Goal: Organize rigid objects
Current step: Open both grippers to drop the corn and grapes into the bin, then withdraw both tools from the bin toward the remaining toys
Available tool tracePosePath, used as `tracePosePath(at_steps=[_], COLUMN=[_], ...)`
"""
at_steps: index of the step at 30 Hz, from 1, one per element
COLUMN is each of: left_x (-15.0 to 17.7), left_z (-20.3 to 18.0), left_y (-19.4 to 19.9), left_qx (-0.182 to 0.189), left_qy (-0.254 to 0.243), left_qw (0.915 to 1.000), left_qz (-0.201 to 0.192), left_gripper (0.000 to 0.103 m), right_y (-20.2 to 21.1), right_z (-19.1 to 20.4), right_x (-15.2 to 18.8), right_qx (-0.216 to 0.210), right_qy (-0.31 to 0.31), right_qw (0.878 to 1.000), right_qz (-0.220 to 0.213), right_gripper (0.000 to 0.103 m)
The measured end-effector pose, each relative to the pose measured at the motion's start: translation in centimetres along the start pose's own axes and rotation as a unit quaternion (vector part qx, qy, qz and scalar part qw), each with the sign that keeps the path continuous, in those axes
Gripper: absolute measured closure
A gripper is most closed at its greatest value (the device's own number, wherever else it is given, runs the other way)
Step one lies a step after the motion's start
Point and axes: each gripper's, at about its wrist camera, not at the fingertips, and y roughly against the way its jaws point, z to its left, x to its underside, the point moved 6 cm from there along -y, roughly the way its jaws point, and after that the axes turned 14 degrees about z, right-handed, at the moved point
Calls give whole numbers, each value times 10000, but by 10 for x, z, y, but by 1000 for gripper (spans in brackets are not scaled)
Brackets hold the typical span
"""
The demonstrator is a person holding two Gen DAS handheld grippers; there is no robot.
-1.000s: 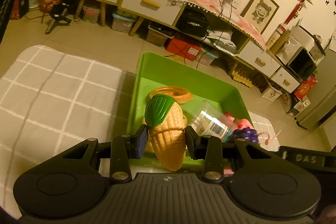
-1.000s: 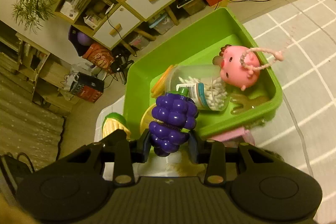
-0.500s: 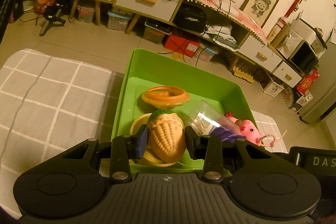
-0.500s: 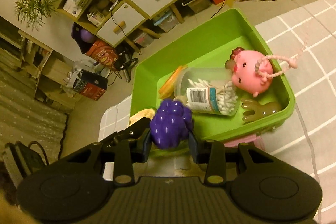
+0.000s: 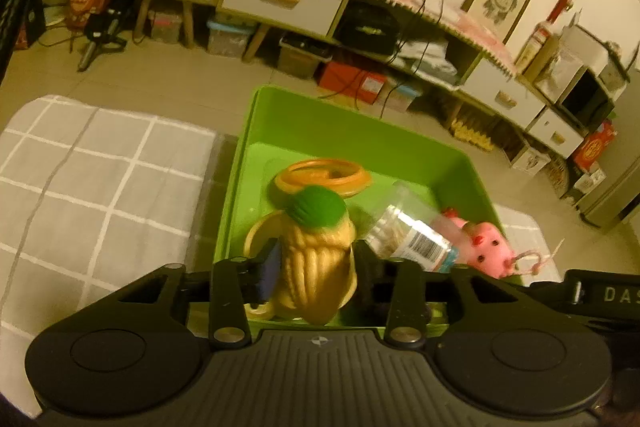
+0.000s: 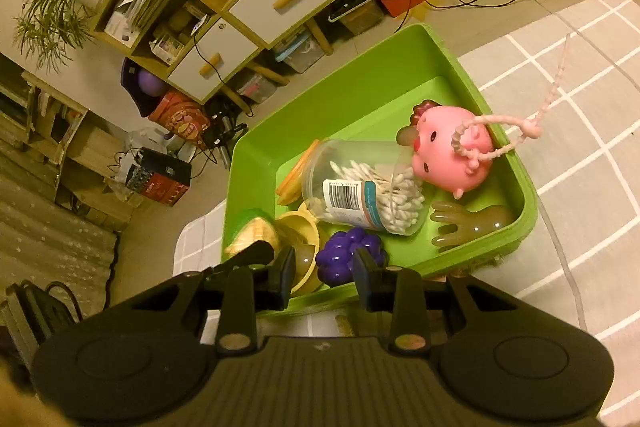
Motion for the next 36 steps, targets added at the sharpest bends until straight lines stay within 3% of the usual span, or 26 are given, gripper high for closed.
tracePosePath(at_steps=[1,2,9,36], left_x=[1,1,3,51], left_z=[-1,-2,-3,4], left_y=[3,6,21,63], left_qx=[17,13,61,-118], left_qy=[-8,-19,-4,-167], left_qw=[10000,9999,9998,9998], left_qz=[-60,-123,-208,12], left_gripper=[35,32,23,15], right_y=[1,2,16,58], right_z=[0,0,-5,-9], right_x=[0,1,7,76], right_qx=[-5,2,23,508], right_qy=[-22,-47,-209,-244], right_qw=[10000,10000,9998,9984], right_qz=[11,10,-19,26], right_gripper=[94,94,92,77])
